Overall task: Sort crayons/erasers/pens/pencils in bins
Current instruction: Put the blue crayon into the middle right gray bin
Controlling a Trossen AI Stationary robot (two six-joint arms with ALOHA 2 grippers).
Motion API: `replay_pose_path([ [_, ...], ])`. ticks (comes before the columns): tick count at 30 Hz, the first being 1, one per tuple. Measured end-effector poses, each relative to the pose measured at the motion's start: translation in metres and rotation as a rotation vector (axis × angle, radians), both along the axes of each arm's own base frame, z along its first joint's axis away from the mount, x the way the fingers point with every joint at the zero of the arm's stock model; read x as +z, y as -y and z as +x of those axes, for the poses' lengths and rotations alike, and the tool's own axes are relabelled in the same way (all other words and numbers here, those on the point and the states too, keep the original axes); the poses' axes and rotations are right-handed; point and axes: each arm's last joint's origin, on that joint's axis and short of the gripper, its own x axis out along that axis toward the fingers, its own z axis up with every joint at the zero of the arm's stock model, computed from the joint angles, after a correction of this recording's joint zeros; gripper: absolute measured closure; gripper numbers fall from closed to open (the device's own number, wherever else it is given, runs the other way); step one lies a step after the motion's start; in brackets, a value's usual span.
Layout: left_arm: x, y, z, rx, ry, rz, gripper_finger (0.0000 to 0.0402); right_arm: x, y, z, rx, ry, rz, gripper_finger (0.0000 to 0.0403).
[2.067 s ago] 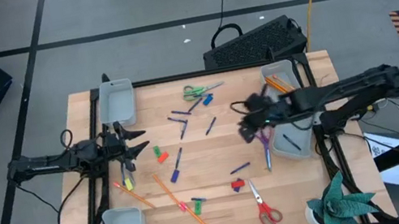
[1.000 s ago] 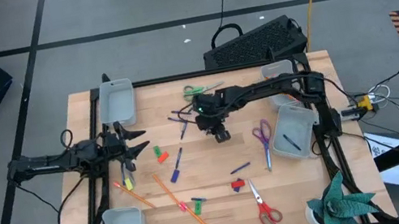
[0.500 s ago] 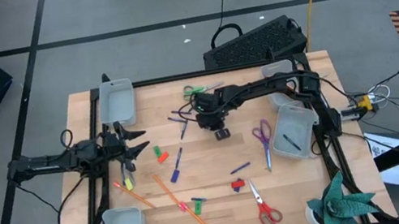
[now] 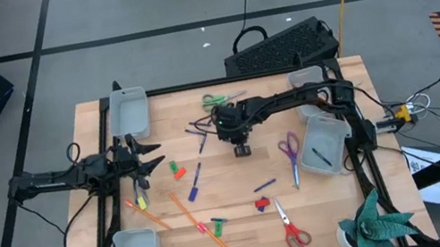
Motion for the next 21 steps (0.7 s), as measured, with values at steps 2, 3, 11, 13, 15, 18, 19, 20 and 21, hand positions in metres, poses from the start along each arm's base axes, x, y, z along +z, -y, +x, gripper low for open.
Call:
replay_pose_path([
  [2,0.000,0.000,0.000,0.000,0.000,0.000,0.0204,0.014,-0.011,0.000,-0.014,0.034,0.011,0.0380],
  [3,0.000,0.000,0.000,0.000,0.000,0.000,0.0204,0.022,-0.017,0.000,-0.018,0.053,0.014,0.0380],
  [11,0.000,0.000,0.000,0.000,0.000,0.000,0.0204,0.092,-0.069,-0.033,-0.162,0.049,0.110,0.0379],
  [13,0.000,0.000,0.000,0.000,0.000,0.000,0.0204,0.108,-0.081,-0.049,-0.221,0.013,0.139,0.0379],
  [15,0.000,0.000,0.000,0.001,0.000,0.000,0.0204,0.121,-0.093,-0.066,-0.294,-0.026,0.141,0.0379],
  [18,0.000,0.000,0.000,0.000,0.000,0.000,0.0204,0.134,-0.107,-0.097,-0.429,-0.065,0.104,0.0379],
  [19,0.000,0.000,0.000,0.001,0.001,0.000,0.0204,0.136,-0.110,-0.109,-0.477,-0.073,0.093,0.0379],
  [20,0.000,0.000,0.000,0.001,0.001,0.000,0.0204,0.137,-0.114,-0.120,-0.530,-0.077,0.087,0.0379],
  [21,0.000,0.000,0.000,0.001,0.000,0.000,0.0204,0.136,-0.116,-0.131,-0.586,-0.085,0.083,0.0379],
])
